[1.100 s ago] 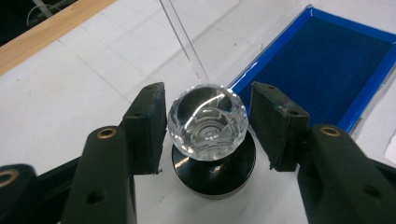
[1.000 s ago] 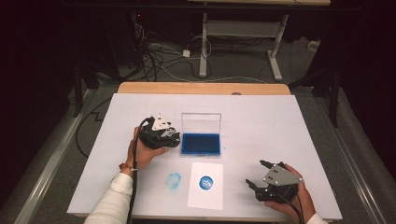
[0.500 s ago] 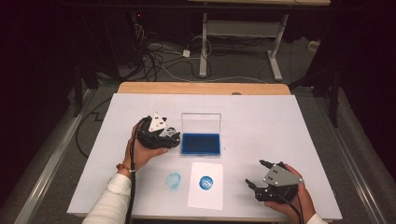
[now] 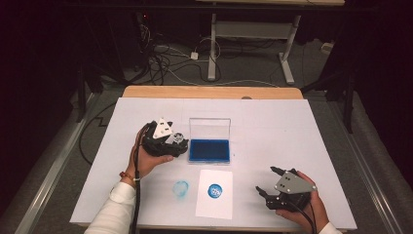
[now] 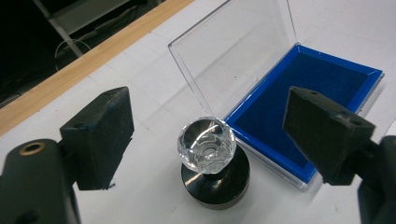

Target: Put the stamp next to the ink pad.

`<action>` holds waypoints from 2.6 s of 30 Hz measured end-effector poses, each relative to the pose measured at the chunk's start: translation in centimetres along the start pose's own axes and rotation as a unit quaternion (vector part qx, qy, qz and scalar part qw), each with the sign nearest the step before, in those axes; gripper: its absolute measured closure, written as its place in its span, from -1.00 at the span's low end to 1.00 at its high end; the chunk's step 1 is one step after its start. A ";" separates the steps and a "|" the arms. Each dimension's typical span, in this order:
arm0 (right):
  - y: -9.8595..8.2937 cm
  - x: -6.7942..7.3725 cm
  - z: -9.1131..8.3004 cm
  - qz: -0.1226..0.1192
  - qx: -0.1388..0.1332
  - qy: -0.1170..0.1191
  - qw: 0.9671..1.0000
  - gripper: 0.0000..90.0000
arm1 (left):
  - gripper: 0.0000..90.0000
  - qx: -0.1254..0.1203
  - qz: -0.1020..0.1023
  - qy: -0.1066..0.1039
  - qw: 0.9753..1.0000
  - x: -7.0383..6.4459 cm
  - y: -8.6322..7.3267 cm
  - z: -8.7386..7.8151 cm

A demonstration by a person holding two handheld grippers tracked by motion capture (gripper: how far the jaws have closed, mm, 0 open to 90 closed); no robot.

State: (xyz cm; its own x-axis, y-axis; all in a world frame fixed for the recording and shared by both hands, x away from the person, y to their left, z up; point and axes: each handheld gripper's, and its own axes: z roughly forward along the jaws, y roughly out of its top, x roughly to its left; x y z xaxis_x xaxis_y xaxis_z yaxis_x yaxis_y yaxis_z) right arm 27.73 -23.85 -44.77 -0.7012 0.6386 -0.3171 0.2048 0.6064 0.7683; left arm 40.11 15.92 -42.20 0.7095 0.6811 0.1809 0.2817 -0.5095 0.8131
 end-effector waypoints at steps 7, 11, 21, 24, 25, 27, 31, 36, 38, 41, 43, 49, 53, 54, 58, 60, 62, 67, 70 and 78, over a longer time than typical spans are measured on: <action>0.0 -0.2 0.0 0.004 0.000 -0.003 1.000 -0.48 | -0.64 -0.007 0.017 0.002 1.000 -0.4 0.4 -0.5; 0.0 -0.2 -0.1 0.003 0.000 -0.004 1.000 -0.48 | -0.64 -0.015 0.024 0.001 1.000 -0.9 0.7 -1.1; 0.0 -0.1 -0.4 0.000 -0.006 -0.006 1.000 -0.48 | -0.64 -0.021 0.043 0.000 0.999 -1.9 1.3 -2.1; 0.1 0.0 -0.6 0.000 -0.010 -0.007 1.000 -0.48 | -0.64 -0.024 0.050 -0.005 0.998 -2.3 1.5 -2.5; 0.1 0.0 -0.7 0.000 -0.010 -0.008 1.000 -0.48 | -0.64 -0.025 0.053 -0.005 0.998 -2.4 1.5 -2.6; 0.1 0.0 -0.7 0.001 -0.011 -0.008 1.000 -0.48 | -0.64 -0.026 0.057 -0.007 0.998 -2.7 1.6 -2.7; 0.2 -0.1 -0.8 0.003 -0.016 -0.007 1.000 -0.48 | -0.64 -0.027 0.062 -0.014 0.998 -3.1 1.7 -3.1; 0.2 0.0 -1.0 0.005 -0.018 -0.009 1.000 -0.48 | -0.64 -0.032 0.065 -0.017 0.997 -3.3 1.8 -3.6; 0.2 -0.1 -1.0 0.006 -0.020 -0.009 1.000 -0.48 | -0.64 -0.033 0.069 -0.016 0.997 -3.5 1.8 -3.8; 0.2 -0.1 -1.1 0.005 -0.021 -0.010 1.000 -0.48 | -0.64 -0.039 0.072 -0.015 0.997 -3.7 1.9 -4.1; 0.2 -0.1 -1.2 0.006 -0.021 -0.011 1.000 -0.48 | -0.64 -0.038 0.077 -0.015 0.996 -3.9 1.9 -4.3; 0.3 -0.1 -1.3 0.004 -0.023 -0.012 1.000 -0.48 | -0.64 -0.042 0.088 -0.017 0.995 -4.5 2.0 -4.8; 0.3 0.0 -1.3 0.002 -0.023 -0.013 1.000 -0.48 | -0.64 -0.053 0.094 -0.015 0.994 -4.9 2.1 -5.5; 0.3 0.0 -1.4 0.001 -0.023 -0.013 1.000 -0.48 | -0.64 -0.056 0.096 -0.015 0.994 -5.0 2.0 -5.6; 0.4 0.1 -1.4 0.001 -0.025 -0.012 1.000 -0.48 | -0.64 -0.054 0.102 -0.016 0.993 -5.1 1.8 -5.9; 0.5 0.1 -1.4 0.000 -0.025 -0.012 1.000 -0.48 | -0.64 -0.052 0.103 -0.017 0.993 -5.2 1.7 -6.1; 0.5 0.2 -1.4 0.000 -0.027 -0.011 1.000 -0.48 | -0.64 -0.052 0.106 -0.017 0.993 -5.4 1.7 -6.3; 0.6 0.2 -1.5 -0.001 -0.026 -0.012 1.000 -0.48 | -0.64 -0.055 0.111 -0.016 0.992 -5.8 1.4 -6.9; 0.6 0.2 -1.5 0.000 -0.028 -0.014 1.000 -0.48 | -0.64 -0.057 0.113 -0.016 0.992 -5.9 1.1 -7.3; 0.6 0.2 -1.6 0.001 -0.029 -0.018 0.999 -0.48 | -0.64 -0.054 0.122 -0.012 0.991 -6.1 0.0 -8.1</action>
State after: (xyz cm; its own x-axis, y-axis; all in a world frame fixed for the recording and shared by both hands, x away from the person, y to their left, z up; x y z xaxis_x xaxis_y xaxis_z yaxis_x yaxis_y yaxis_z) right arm 26.62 -24.16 -43.44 -0.6758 0.6572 -0.3336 0.1662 0.5768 0.7998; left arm 30.53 16.08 -38.83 0.7634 0.5313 0.3674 0.0300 -0.5973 0.8015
